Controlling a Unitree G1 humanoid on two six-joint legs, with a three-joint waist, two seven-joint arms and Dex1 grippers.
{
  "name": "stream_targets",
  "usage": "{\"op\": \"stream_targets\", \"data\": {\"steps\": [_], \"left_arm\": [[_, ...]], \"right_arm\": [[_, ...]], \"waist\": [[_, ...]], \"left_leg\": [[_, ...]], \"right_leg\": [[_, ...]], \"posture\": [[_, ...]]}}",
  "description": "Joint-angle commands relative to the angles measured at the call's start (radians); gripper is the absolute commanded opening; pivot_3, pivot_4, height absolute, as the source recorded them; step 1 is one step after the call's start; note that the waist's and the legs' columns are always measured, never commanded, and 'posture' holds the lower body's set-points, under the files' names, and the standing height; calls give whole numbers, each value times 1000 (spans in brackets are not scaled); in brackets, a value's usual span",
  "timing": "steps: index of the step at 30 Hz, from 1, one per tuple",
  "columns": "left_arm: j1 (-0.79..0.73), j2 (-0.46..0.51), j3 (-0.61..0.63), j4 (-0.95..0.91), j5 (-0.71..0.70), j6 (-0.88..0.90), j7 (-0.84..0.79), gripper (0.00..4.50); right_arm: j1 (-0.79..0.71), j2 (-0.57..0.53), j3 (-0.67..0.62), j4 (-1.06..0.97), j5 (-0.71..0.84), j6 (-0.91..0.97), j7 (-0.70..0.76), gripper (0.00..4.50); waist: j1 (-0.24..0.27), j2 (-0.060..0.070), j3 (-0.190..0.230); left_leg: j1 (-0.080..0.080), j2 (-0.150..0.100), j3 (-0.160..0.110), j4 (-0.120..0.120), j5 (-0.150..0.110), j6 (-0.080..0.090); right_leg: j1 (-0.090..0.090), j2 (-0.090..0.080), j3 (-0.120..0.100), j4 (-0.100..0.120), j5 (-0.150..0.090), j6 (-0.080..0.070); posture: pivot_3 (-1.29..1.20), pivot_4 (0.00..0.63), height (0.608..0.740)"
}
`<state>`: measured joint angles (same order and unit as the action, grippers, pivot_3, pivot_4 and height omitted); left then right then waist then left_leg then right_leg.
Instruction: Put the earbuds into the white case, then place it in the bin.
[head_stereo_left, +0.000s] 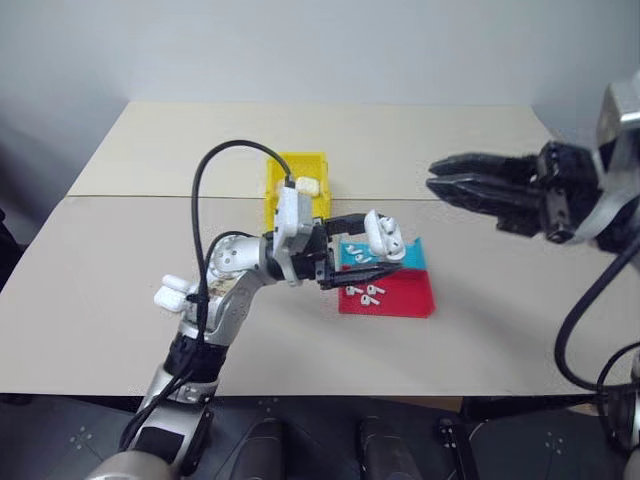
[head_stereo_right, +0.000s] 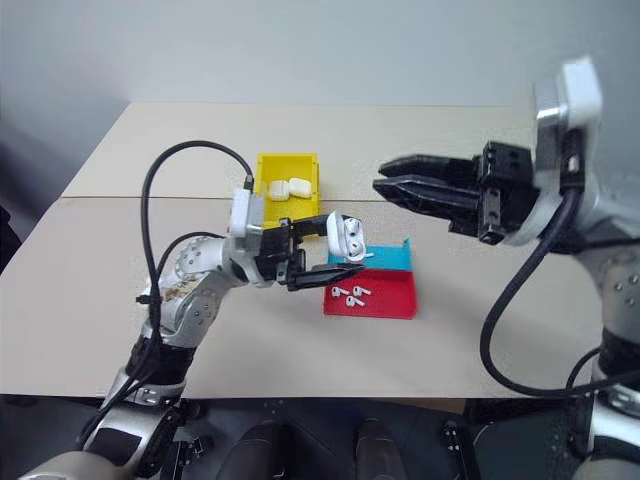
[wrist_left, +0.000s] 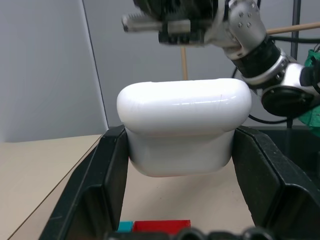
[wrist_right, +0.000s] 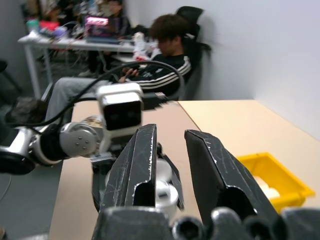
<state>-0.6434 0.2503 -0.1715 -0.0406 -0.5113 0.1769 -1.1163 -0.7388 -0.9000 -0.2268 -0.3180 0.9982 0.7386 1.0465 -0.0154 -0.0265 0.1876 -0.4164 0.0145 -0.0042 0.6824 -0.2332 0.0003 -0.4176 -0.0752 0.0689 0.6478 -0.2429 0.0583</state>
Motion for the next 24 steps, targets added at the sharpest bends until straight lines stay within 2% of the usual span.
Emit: {"op": "stream_targets", "data": {"steps": [1, 2, 4, 7, 17, 24], "left_arm": [[-65, -27, -3, 50, 19, -44, -16, 2800], [-79, -35, -6, 70, 31, -54, -16, 2800], [-104, -44, -16, 109, 58, -73, -20, 2800], [-128, -64, -28, 165, 96, -122, -29, 2800], [-129, -77, -22, 180, 122, -142, -36, 2800], [-119, -67, -5, 156, 104, -139, -38, 2800]], "right_arm": [[-114, -25, 85, 68, -56, 3, 86, 1345], [-150, -24, 117, 89, -73, 14, 105, 1345], [-213, -17, 179, 125, -111, 27, 138, 963], [-275, -4, 278, 145, -204, -11, 210, 38], [-290, 17, 388, 114, -395, -117, 307, 11], [-260, -4, 399, 117, -490, -181, 340, 11]], "waist": [[0, 0, 0], [0, 0, 0], [0, 0, 0], [0, 0, 0], [2, 0, 0], [2, 0, 0]], "left_leg": [[0, 0, 0, 0, 0, 0], [-1, 0, 0, 0, 0, 0], [-2, 0, 0, 0, 0, 0], [-3, 0, 0, 0, 0, 0], [-6, 0, 0, 1, 0, 0], [-6, 0, 0, 1, 0, 0]], "right_leg": [[0, 0, 0, 0, 0, 0], [-1, 0, 0, 0, 0, 0], [-2, 0, 0, 0, 1, 0], [-3, 0, 0, 0, 1, 0], [-6, -1, 0, 0, 1, 1], [-6, -1, 0, 1, 1, 1]], "posture": [[0, 150, 740], [0, 150, 740], [0, 150, 740], [0, 150, 740], [0, 150, 740], [0, 150, 740]]}}
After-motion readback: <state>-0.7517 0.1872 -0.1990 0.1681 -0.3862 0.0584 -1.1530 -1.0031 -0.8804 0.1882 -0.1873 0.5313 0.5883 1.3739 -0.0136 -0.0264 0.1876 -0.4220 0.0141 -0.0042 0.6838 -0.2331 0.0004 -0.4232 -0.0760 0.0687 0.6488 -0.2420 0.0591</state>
